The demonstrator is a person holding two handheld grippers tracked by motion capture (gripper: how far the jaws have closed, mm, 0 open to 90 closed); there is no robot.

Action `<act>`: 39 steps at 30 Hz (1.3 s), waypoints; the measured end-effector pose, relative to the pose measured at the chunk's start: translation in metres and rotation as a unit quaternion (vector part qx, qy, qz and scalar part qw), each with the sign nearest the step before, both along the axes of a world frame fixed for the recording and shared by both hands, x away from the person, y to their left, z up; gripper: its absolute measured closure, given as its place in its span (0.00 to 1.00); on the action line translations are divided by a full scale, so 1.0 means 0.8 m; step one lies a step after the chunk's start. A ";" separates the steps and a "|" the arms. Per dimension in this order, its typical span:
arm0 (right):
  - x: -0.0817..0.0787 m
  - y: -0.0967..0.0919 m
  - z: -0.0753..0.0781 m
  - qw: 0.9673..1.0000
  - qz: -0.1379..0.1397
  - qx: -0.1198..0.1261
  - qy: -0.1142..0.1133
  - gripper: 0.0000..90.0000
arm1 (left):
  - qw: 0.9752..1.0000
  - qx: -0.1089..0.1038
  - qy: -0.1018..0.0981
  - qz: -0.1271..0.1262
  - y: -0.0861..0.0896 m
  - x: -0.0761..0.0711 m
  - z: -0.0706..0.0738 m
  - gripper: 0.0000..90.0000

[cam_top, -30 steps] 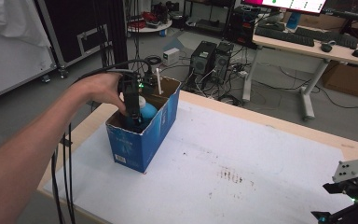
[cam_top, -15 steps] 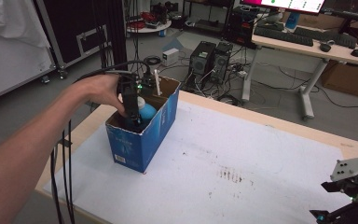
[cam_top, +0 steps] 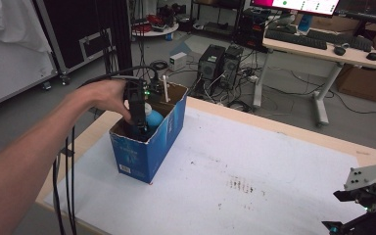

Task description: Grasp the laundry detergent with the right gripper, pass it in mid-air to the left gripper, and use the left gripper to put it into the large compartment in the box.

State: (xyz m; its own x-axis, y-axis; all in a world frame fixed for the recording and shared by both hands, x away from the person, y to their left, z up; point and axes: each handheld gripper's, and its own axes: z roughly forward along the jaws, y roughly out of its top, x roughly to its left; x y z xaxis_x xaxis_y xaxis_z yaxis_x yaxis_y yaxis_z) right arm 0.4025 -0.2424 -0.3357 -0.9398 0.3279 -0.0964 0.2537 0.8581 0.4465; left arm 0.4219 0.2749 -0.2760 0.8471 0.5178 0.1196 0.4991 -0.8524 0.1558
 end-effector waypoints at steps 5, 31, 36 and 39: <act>-0.001 -0.001 0.002 1.000 0.000 0.000 -0.002 0.15 | 1.000 -0.001 -0.007 0.002 -0.001 0.002 0.004 0.36; -0.005 -0.004 0.005 1.000 -0.001 -0.004 -0.005 0.15 | 0.999 0.012 -0.048 0.003 -0.018 -0.003 0.064 0.25; -0.004 -0.003 0.006 1.000 -0.002 -0.004 -0.008 0.15 | 0.998 0.005 -0.059 -0.018 -0.041 -0.008 0.082 0.23; -0.005 -0.003 0.007 1.000 -0.002 -0.006 -0.009 0.15 | 0.997 0.005 -0.062 -0.035 -0.060 -0.010 0.092 0.22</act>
State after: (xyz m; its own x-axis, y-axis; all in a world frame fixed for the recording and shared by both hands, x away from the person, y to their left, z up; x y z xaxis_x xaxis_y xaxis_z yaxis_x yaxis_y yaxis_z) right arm 0.3987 -0.2445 -0.3300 -0.9363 0.3312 -0.1168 0.2500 0.8622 0.4405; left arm 0.4142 0.2269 -0.2026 0.8596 0.4561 0.2305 0.4156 -0.8864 0.2041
